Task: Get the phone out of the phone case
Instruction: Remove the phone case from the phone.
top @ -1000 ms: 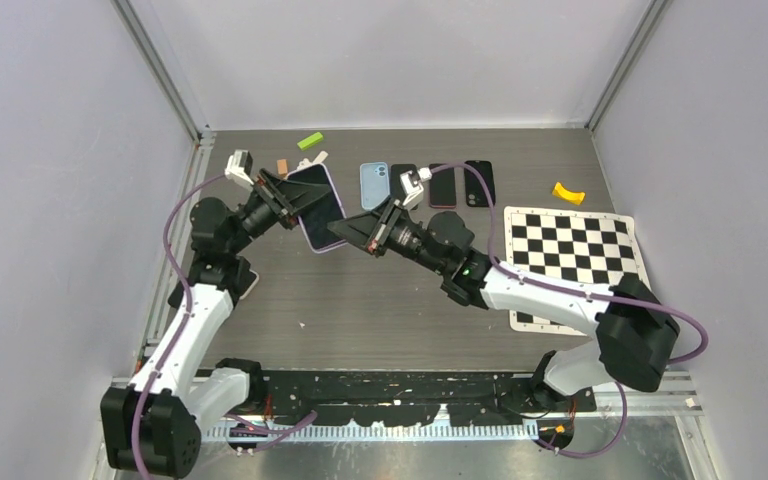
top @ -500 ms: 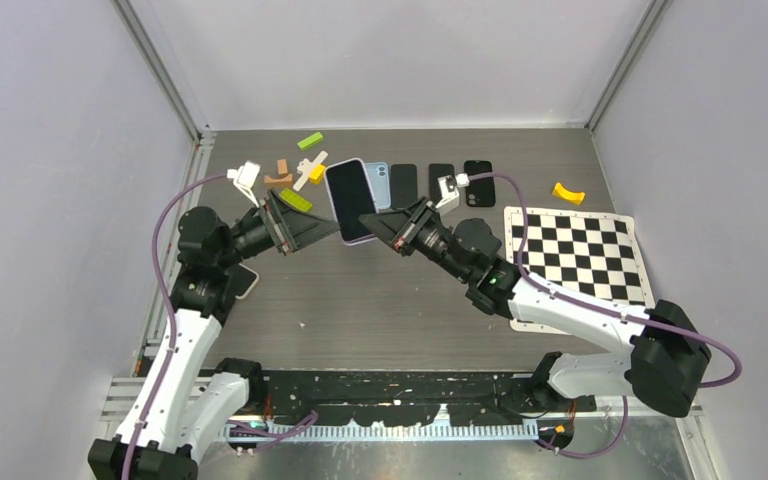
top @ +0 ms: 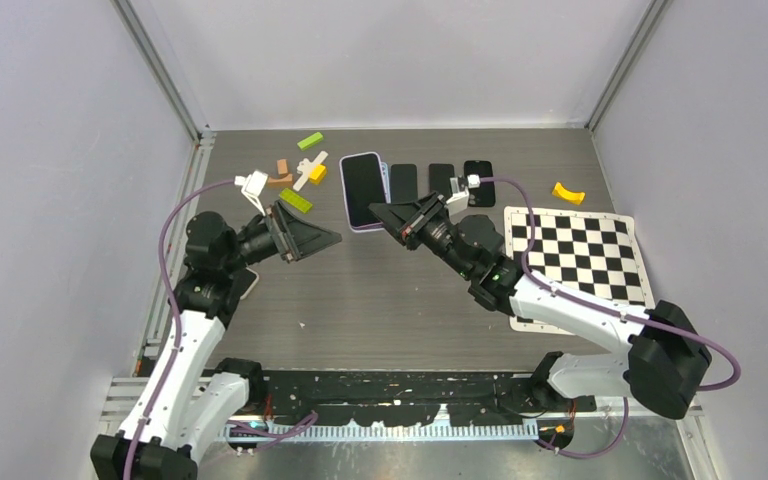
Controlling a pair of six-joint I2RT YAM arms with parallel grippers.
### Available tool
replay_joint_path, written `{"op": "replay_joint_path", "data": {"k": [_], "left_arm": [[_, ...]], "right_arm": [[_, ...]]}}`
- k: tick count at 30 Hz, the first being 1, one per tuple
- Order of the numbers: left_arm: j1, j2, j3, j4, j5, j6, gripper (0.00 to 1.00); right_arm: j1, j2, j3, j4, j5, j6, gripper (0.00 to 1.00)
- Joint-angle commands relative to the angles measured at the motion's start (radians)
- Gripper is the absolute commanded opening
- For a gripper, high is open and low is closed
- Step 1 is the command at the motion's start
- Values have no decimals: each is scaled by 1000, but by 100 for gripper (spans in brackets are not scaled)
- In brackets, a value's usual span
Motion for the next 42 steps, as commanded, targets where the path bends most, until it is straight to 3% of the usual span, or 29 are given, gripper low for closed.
{"op": "replay_joint_path", "data": {"k": [1, 5, 20, 26, 32, 42], "left_arm": [[0, 38, 6, 146, 35, -7, 66], [-2, 61, 12, 182, 14, 10, 70], [-6, 182, 29, 327, -51, -29, 66], [-4, 209, 58, 345, -53, -26, 73], [-5, 219, 72, 353, -64, -32, 73], [-5, 227, 66, 354, -79, -33, 57]], "right_arm": [[-22, 13, 51, 188, -22, 89, 1], [-45, 43, 66, 226, -40, 150, 1], [-77, 136, 142, 283, -141, 287, 0], [-77, 148, 145, 299, -156, 305, 1], [-77, 150, 141, 315, -166, 315, 1], [-77, 148, 147, 335, -192, 331, 1]]}}
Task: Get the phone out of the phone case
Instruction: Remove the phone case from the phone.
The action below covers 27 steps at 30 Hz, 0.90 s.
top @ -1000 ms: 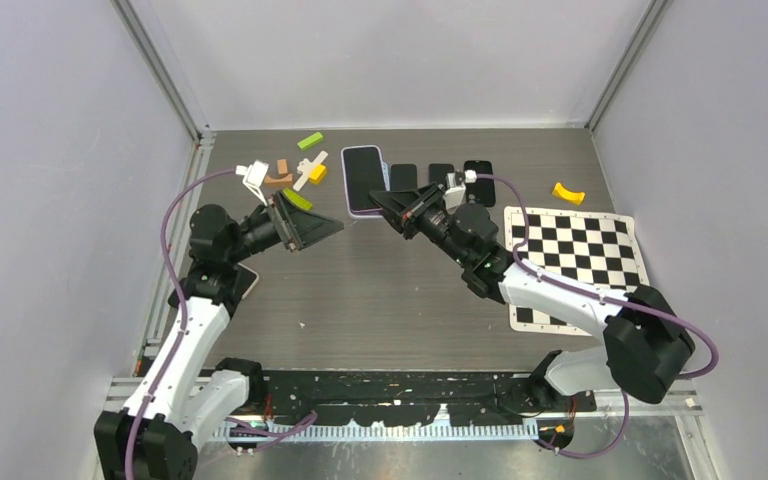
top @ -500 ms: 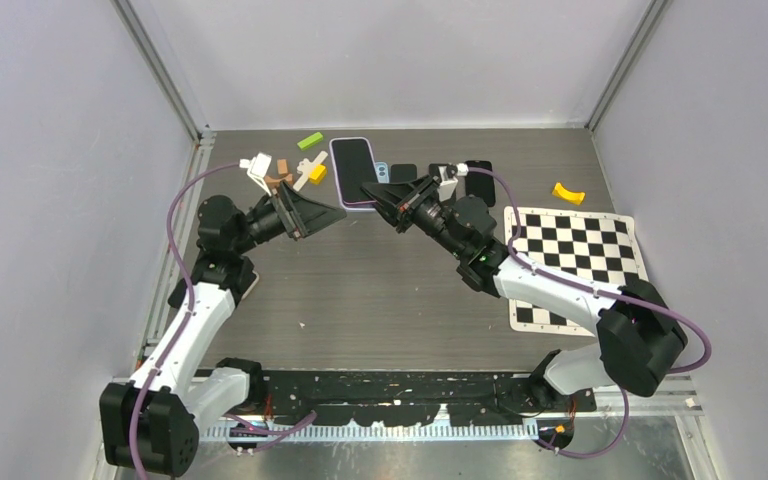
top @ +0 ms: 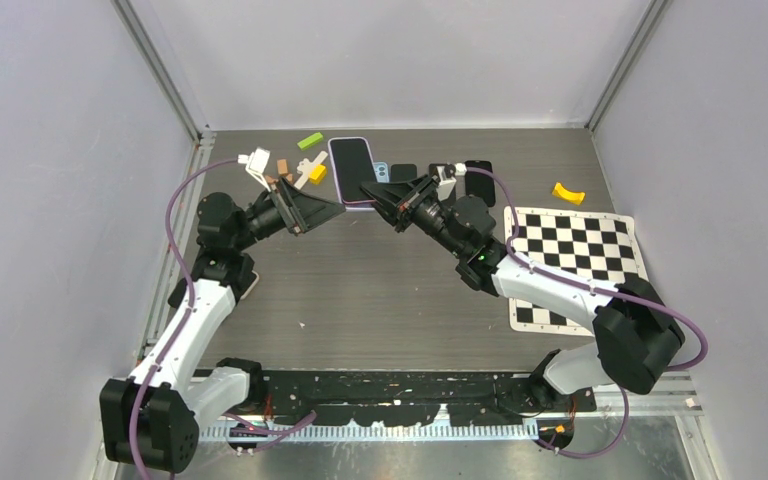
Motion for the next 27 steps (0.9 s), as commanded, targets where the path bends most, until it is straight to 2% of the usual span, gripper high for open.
{"op": "replay_joint_path", "data": {"k": [1, 6, 9, 12, 16, 18, 22, 23, 24, 27], "left_arm": [[-4, 4, 38, 56, -18, 5, 57], [-3, 16, 45, 51, -40, -23, 60], [-3, 45, 78, -45, -74, -79, 59], [-4, 94, 115, -112, -48, -105, 43], [-3, 136, 98, -18, -28, -179, 32], [-3, 150, 95, 9, -27, -194, 32], [-3, 173, 101, 22, -27, -201, 39], [-3, 177, 102, 22, -27, -199, 37], [-3, 182, 105, 24, -27, -195, 32], [-4, 189, 115, -25, -36, -136, 4]], "right_arm": [[0, -24, 64, 151, -30, 25, 1], [0, -15, 75, 147, -48, 12, 1], [0, -1, 86, 147, -69, -5, 1], [0, 14, 90, 159, -85, -17, 1], [0, 22, 89, 174, -95, -30, 1], [0, 26, 90, 172, -101, -37, 1], [0, 32, 90, 155, -117, -55, 1], [0, 33, 89, 155, -119, -58, 1], [1, 35, 84, 157, -119, -58, 1], [-1, 30, 70, 148, -114, -76, 1]]}}
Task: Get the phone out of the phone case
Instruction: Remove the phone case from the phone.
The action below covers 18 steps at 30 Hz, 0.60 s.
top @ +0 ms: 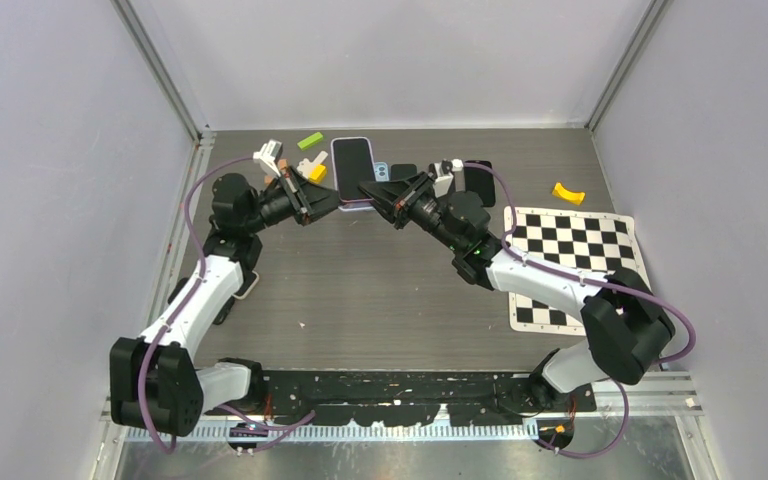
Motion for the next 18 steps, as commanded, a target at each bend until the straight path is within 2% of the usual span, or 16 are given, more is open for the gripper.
{"op": "replay_joint_path", "data": {"k": [1, 6, 11, 14, 18], "left_arm": [[2, 14, 45, -48, -58, 100, 0], [3, 5, 97, -398, -267, 378, 0], [3, 48, 121, -576, -478, 518, 0], [4, 98, 130, -627, -544, 569, 0], [5, 144, 104, -628, -608, 586, 0]], "right_arm": [[18, -28, 43, 130, -79, -29, 1], [11, -81, 18, 22, -70, -148, 1], [8, -161, 25, -184, -82, -354, 1], [8, -213, 32, -325, -79, -447, 1], [4, -236, 11, -430, -23, -522, 1]]}}
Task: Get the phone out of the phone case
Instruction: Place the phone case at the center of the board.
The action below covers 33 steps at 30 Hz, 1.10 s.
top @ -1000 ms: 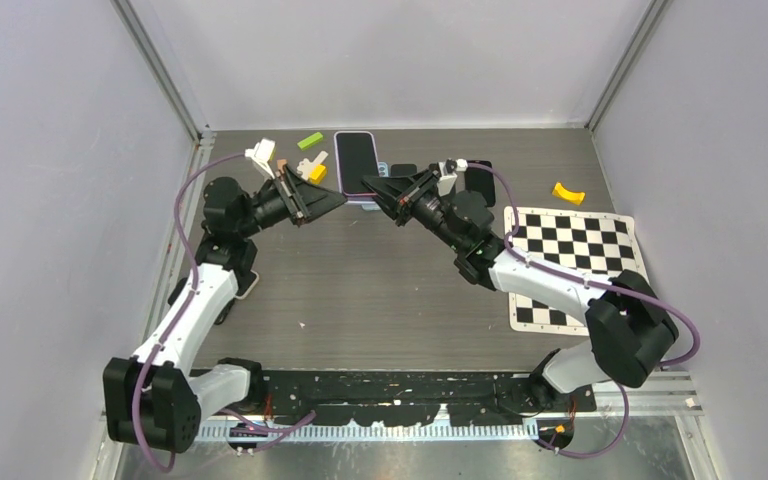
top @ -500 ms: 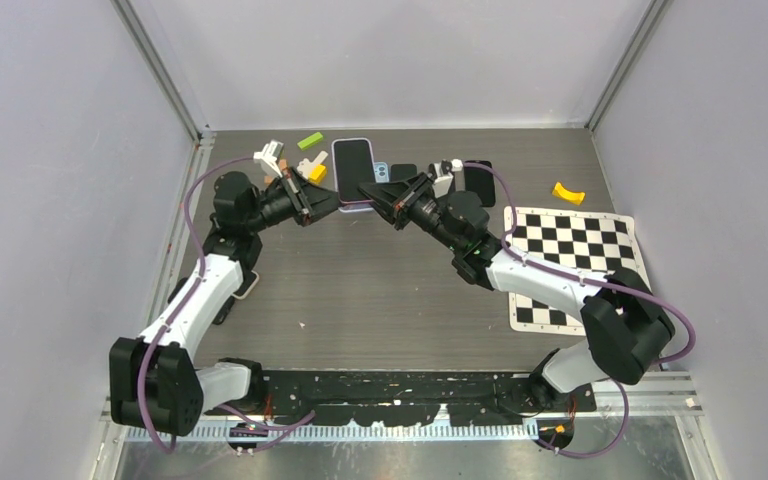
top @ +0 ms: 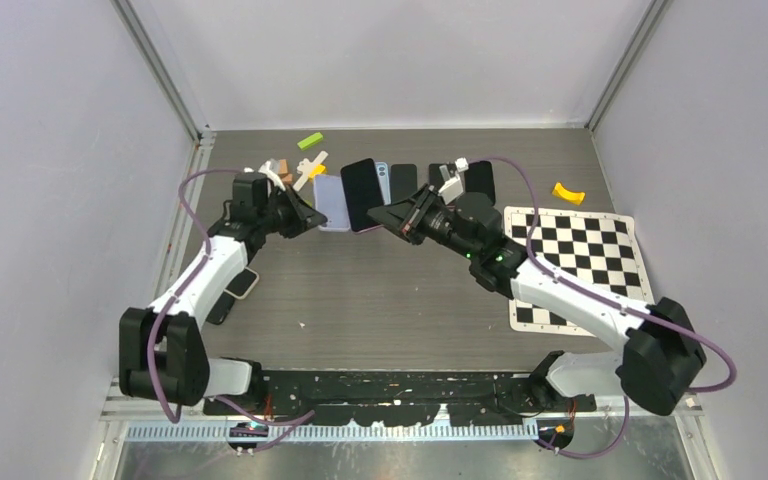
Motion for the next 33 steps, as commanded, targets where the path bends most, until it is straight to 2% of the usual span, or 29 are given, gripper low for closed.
{"op": "replay_joint_path", "data": {"k": [1, 9, 13, 18, 24, 28, 33], "left_arm": [[6, 37, -4, -63, -180, 95, 0], [9, 132, -32, -74, -199, 164, 0], [8, 196, -34, -56, -142, 168, 0], [26, 254, -1, -105, -136, 203, 0], [32, 276, 36, -175, -170, 232, 1], [33, 285, 56, -223, -237, 228, 9], [33, 271, 56, -239, -282, 211, 37]], "right_arm": [[2, -63, 7, -62, 34, -155, 1], [-14, 122, 33, -136, 84, -175, 0], [-17, 270, 85, -125, 52, -163, 1], [-17, 452, 151, -58, -1, -127, 1], [-17, 587, 240, -74, -4, -152, 1], [-16, 674, 268, -62, -37, -139, 1], [-3, 760, 312, -33, -82, -110, 1]]}}
